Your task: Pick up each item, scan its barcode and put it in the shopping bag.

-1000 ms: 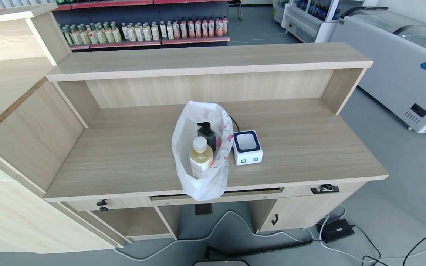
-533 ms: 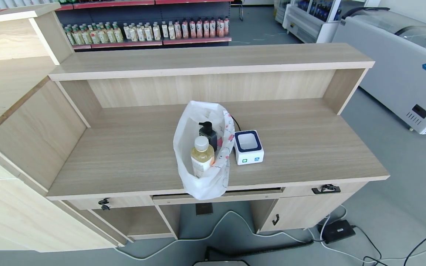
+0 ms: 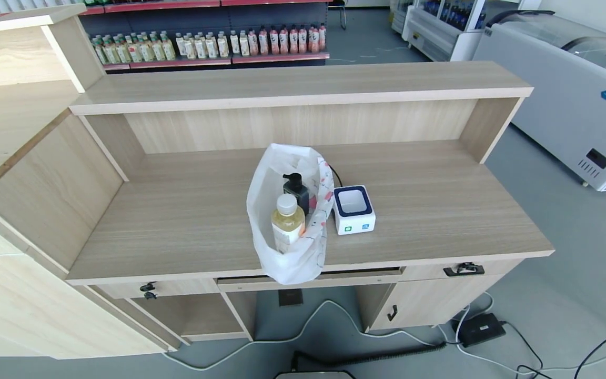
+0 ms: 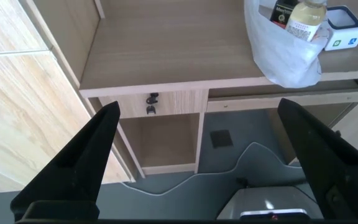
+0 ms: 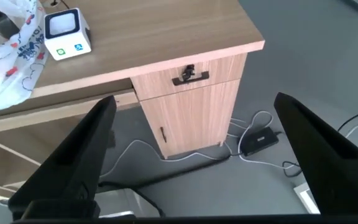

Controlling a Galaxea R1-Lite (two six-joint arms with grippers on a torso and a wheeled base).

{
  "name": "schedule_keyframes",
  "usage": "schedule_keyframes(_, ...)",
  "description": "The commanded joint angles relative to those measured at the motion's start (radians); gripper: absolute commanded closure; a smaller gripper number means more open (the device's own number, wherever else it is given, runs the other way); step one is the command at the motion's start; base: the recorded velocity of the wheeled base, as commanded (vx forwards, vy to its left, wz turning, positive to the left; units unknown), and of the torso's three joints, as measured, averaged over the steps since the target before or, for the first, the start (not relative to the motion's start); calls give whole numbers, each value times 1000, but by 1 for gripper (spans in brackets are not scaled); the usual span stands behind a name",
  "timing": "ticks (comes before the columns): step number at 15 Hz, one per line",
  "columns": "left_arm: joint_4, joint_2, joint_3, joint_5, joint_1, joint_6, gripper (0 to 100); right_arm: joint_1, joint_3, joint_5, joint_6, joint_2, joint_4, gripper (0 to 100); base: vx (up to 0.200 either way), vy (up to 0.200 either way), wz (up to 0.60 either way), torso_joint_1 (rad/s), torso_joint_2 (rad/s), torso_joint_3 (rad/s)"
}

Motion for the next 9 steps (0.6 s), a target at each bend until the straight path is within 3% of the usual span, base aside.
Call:
schedule_keyframes(1, -1, 0, -1, 0, 0, 0, 0, 1, 0, 0, -1, -3, 0, 0, 0, 0, 0, 0, 0, 0)
schedule_keyframes(9, -1, 0, 0, 0, 0, 0, 0, 1, 0, 5, 3, -3, 3, 0, 0, 0, 0, 0, 0, 0)
